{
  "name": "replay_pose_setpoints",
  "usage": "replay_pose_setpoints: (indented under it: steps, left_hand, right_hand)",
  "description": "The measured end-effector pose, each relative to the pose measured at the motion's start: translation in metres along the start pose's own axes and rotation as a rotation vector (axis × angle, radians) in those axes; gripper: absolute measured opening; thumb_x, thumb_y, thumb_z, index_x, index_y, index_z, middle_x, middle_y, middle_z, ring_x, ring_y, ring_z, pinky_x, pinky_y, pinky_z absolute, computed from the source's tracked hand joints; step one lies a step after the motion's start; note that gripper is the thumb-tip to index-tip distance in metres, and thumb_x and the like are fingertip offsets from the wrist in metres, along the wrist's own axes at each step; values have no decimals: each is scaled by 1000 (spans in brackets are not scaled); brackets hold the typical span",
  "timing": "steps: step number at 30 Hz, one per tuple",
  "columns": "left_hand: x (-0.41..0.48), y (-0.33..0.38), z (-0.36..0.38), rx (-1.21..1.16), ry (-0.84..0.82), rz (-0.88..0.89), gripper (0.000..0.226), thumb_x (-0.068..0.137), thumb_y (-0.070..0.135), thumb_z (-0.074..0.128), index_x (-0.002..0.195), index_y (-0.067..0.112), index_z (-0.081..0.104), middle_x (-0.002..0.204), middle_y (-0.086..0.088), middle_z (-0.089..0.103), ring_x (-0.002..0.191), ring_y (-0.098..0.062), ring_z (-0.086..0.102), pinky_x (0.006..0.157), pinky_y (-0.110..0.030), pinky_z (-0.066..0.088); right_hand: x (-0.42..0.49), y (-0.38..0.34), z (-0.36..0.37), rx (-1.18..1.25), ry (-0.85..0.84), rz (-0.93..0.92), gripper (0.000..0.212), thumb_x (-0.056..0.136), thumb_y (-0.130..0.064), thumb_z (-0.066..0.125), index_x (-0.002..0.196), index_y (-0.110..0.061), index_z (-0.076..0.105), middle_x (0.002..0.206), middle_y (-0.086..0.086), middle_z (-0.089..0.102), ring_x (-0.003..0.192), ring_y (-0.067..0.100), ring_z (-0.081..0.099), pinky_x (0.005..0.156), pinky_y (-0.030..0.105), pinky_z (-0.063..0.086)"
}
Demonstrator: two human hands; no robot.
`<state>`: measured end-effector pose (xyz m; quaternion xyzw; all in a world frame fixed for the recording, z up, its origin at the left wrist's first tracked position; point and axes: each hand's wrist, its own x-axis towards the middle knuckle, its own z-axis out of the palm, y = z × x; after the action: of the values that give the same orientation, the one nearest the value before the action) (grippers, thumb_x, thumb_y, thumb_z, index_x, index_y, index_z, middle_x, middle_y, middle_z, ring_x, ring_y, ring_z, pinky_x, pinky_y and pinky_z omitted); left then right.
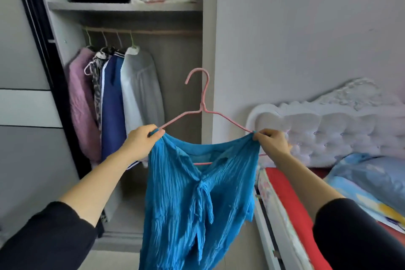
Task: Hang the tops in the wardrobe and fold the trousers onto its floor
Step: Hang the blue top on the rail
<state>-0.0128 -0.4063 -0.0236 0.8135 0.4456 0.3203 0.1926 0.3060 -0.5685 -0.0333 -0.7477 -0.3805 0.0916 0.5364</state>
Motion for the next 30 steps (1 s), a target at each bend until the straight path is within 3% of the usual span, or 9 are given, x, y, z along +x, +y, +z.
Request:
replay_pose_setpoints:
  steps: [3, 7, 11, 14, 19, 21, 24, 27, 30]
  left_hand:
    - [18, -29, 0, -152, 170, -29, 29, 90, 49, 58, 65, 35, 57, 52, 7, 42, 54, -17, 39, 55, -33, 30]
    - [52, -58, 2, -276, 250, -20, 21, 85, 50, 64, 73, 32, 65, 52, 6, 39, 49, -11, 33, 54, -32, 28]
    - [85, -80, 16, -354, 229, -35, 24, 83, 52, 65, 76, 29, 68, 49, 9, 37, 50, -11, 34, 51, -32, 30]
    - [114, -99, 24, -364, 213, -48, 18, 83, 48, 68, 75, 32, 69, 50, 9, 41, 53, -11, 35, 58, -34, 28]
    - [174, -116, 36, -276, 169, -32, 16, 85, 43, 67, 71, 36, 69, 53, 8, 47, 53, -8, 41, 57, -31, 29]
    - [203, -118, 39, -160, 116, -79, 16, 88, 46, 61, 94, 37, 73, 67, 9, 57, 68, -11, 52, 60, -29, 37]
    - [247, -122, 46, -218, -123, -193, 43, 94, 44, 52, 135, 29, 53, 113, 5, 63, 93, -15, 57, 75, -27, 50]
    - [290, -124, 51, -217, -198, -174, 53, 97, 44, 46, 146, 28, 36, 144, 2, 46, 118, -21, 53, 95, -38, 50]
    - [341, -130, 51, -238, -204, -119, 57, 97, 42, 47, 149, 29, 29, 151, 2, 36, 132, -22, 43, 104, -40, 43]
  right_hand:
    - [16, -5, 22, -47, -199, -66, 10, 80, -20, 61, 79, -21, 72, 75, -1, 64, 83, 20, 55, 84, 40, 40]
    - [43, -19, 56, -379, -233, -253, 43, 69, -43, 49, 108, -35, 66, 99, -7, 58, 100, 13, 36, 83, 37, 17]
    - [67, -51, 111, -334, -329, -350, 22, 87, -45, 57, 92, -25, 63, 77, -5, 64, 76, 14, 57, 82, 36, 38]
    - [92, -80, 146, -189, -408, -302, 40, 89, -43, 60, 78, -5, 66, 59, 0, 54, 56, 13, 48, 57, 28, 42]
    - [145, -113, 190, -66, -601, -83, 54, 86, -47, 65, 40, -22, 51, 42, -7, 37, 39, 8, 35, 45, 19, 35]
    - [166, -118, 208, -37, -574, -27, 57, 86, -45, 66, 36, -22, 48, 42, -6, 35, 38, 10, 32, 44, 21, 33]
    - [195, -125, 232, -30, -477, 19, 47, 85, -41, 68, 48, -18, 50, 41, -5, 36, 40, 11, 32, 42, 21, 31]
    - [222, -130, 258, -11, -412, 67, 39, 84, -37, 68, 58, -13, 53, 44, -3, 36, 39, 11, 31, 38, 20, 29]
    - [252, -141, 286, 37, -380, 100, 31, 86, -31, 65, 66, -11, 55, 47, -2, 36, 39, 11, 30, 38, 18, 26]
